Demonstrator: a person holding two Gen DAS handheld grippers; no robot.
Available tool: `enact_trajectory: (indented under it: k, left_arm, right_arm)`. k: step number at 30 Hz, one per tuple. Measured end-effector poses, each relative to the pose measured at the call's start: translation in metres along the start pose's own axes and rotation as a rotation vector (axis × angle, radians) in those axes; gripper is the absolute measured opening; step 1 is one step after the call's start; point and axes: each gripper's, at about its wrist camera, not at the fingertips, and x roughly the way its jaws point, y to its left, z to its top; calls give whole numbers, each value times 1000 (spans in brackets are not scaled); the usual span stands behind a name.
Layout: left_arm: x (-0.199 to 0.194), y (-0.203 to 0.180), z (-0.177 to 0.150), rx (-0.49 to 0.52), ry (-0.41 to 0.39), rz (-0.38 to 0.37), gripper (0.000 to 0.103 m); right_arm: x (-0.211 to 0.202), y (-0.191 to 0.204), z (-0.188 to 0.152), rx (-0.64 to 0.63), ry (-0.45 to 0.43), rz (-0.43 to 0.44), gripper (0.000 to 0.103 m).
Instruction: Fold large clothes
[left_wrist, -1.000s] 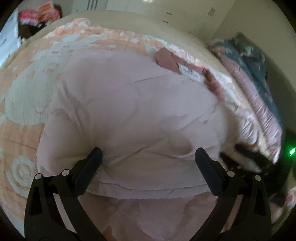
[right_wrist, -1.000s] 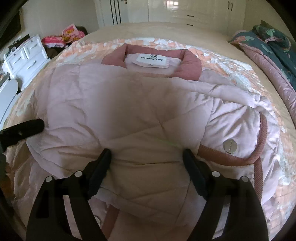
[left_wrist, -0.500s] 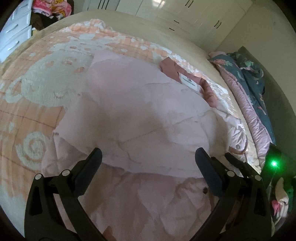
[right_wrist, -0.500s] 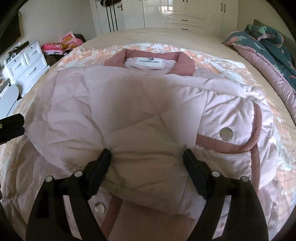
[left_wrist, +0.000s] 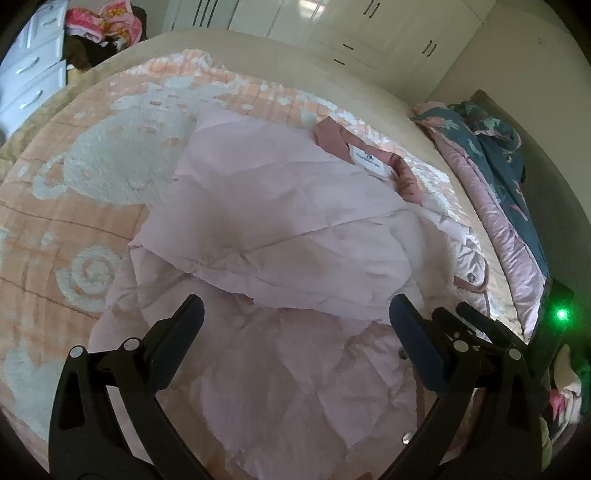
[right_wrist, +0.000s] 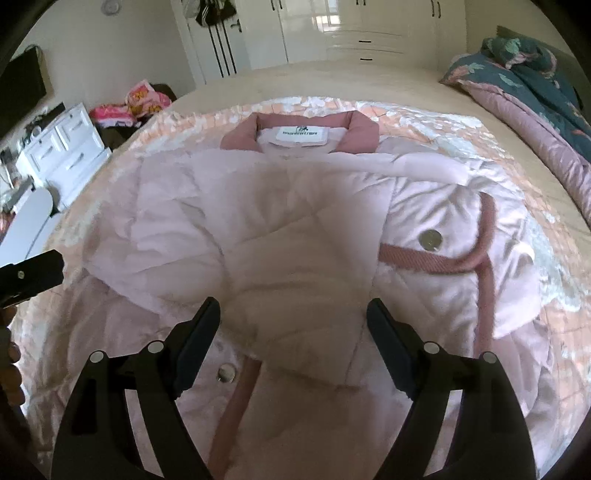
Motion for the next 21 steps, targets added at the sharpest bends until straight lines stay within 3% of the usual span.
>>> enact_trajectory:
  k: [6, 21]
  left_arm:
    - [-15, -5, -6, -5, -7, -12, 94]
    - [-60, -24, -19, 34, -51, -29, 94]
  right_arm:
    - [-30, -1, -11, 18, -21, 15, 90]
    - [-97, 1, -15, 51, -106, 41, 98]
